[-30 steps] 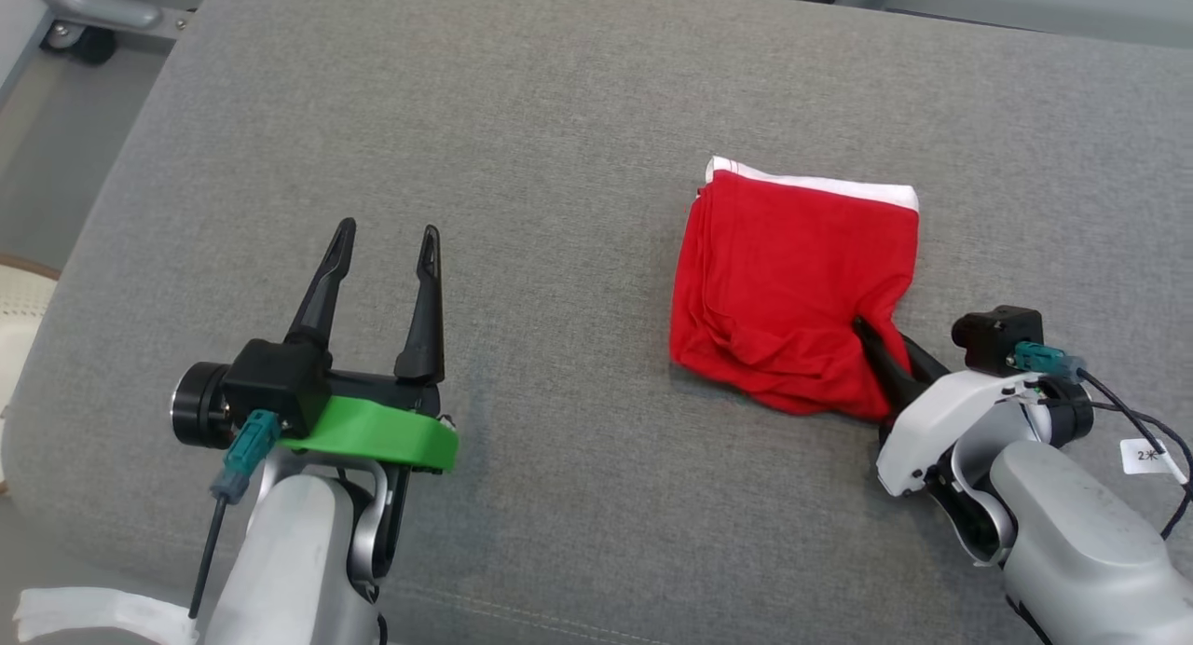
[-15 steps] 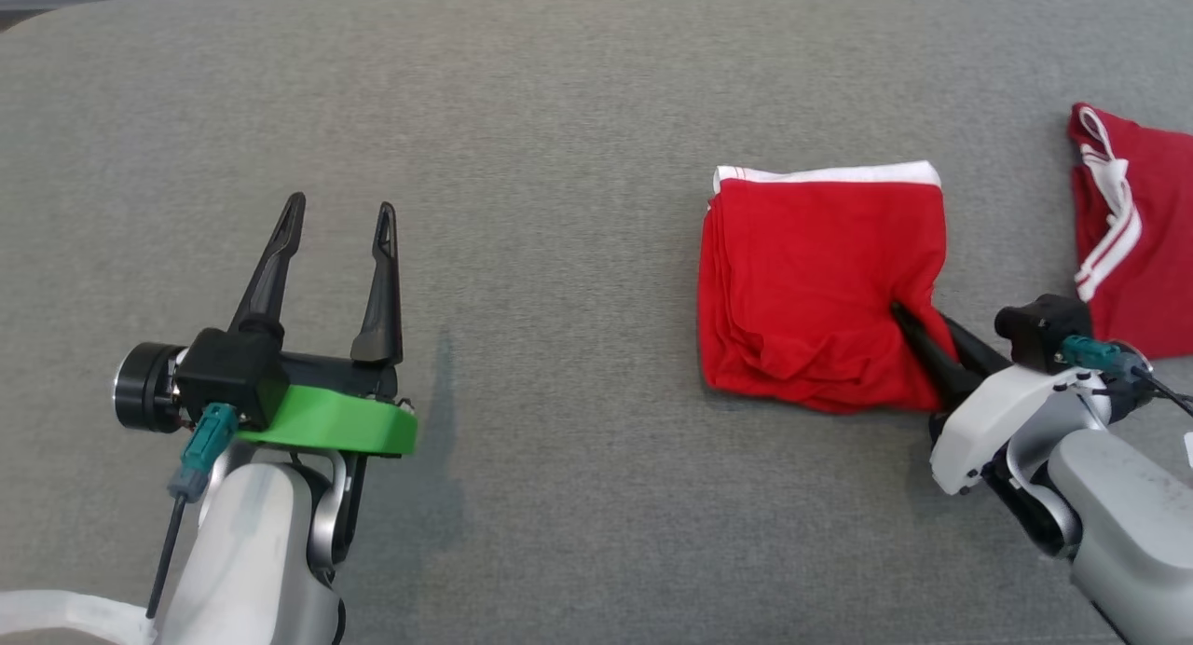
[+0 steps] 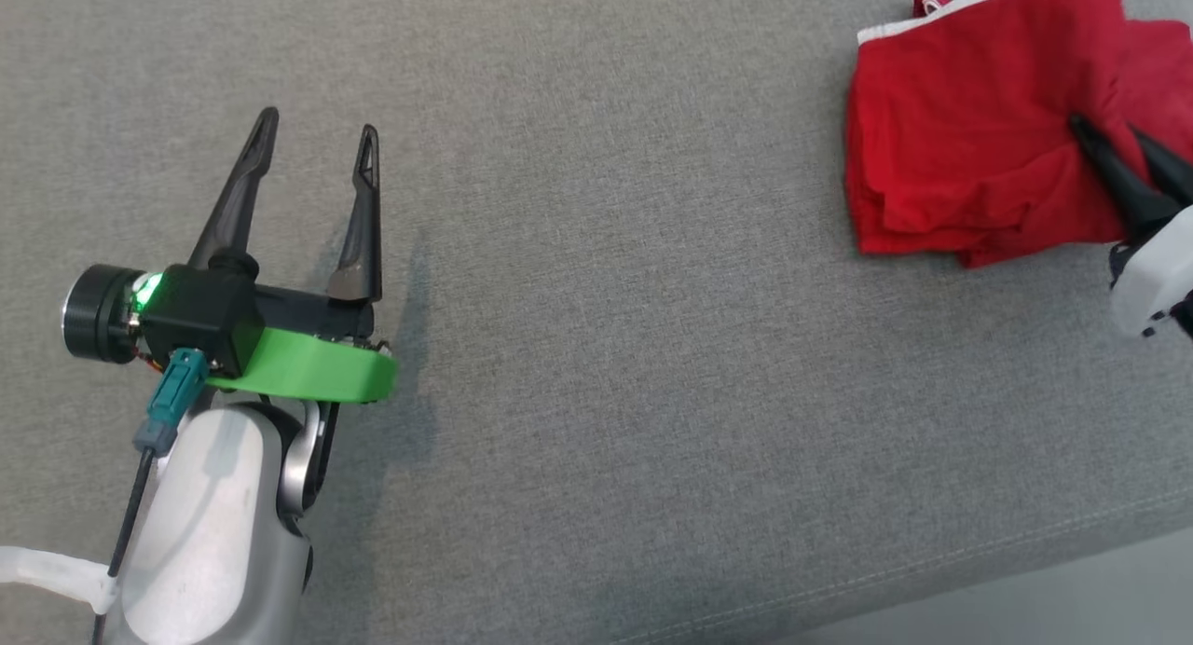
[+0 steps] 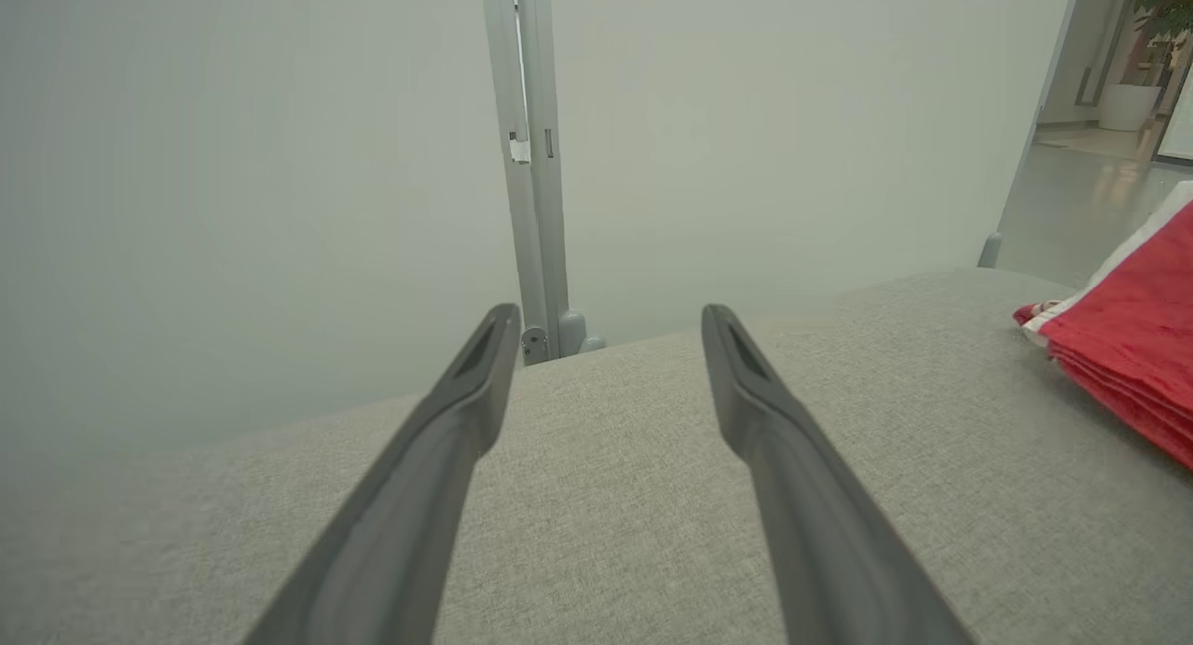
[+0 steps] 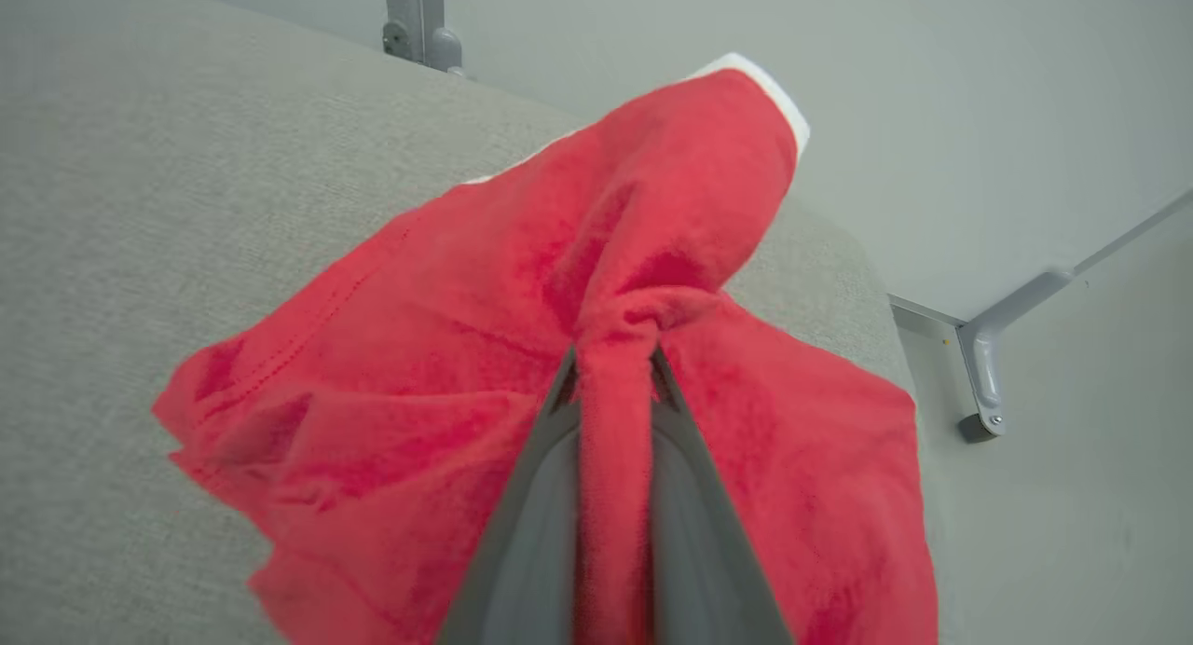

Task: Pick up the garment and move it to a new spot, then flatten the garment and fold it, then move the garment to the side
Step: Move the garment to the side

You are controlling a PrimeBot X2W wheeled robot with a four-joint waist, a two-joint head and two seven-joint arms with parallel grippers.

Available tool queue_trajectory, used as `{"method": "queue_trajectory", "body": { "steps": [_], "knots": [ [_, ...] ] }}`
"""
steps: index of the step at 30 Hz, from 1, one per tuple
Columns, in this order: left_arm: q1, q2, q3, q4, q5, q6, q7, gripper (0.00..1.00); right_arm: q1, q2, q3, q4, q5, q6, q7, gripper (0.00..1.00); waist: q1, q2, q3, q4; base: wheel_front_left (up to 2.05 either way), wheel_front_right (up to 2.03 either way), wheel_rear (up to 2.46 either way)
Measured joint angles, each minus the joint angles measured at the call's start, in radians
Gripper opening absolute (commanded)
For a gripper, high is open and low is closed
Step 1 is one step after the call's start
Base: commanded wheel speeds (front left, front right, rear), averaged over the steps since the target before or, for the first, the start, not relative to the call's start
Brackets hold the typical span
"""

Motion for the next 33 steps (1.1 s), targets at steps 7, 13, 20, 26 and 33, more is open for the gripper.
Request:
{"method": "queue_trajectory", "body": {
  "steps": [7, 13, 20, 26, 33],
  "knots": [
    [-0.032, 0.012, -0.016, -0.016, 0.011, -0.003, 0.018, 1.0, -0.057, -0.044, -0.012, 0.081, 0.057, 0.0, 0.0, 0.0, 0.0, 0.0, 0.092, -0.038, 0.0, 0.0, 0.0],
    [-0.038, 0.022, -0.02, -0.017, 0.013, -0.002, 0.022, 1.0, -0.082, 0.006, -0.026, 0.216, 0.102, 0.0, -0.022, 1.0, 0.0, 0.0001, 0.142, -0.041, 0.0, 0.0, 0.0],
    [-0.026, 0.026, -0.018, -0.007, 0.007, 0.009, 0.021, 1.0, -0.088, 0.06, -0.068, 0.299, 0.145, 0.0, -0.097, 1.0, 0.0, 0.0, 0.125, -0.033, 0.0, 0.0, 0.0],
    [0.027, 0.028, 0.005, 0.01, -0.023, 0.031, 0.016, 1.0, -0.039, 0.149, -0.172, 0.177, 0.158, 0.0, -0.127, 1.0, 0.0, 0.0, 0.064, -0.042, 0.0, 0.0, 0.0],
    [0.065, 0.022, 0.014, 0.019, -0.042, 0.045, 0.011, 1.0, 0.053, 0.242, -0.294, 0.007, 0.057, 0.0, -0.128, 1.0, 0.0, 0.0, 0.002, -0.041, 0.0, 0.0, 0.0]
  ]
}}
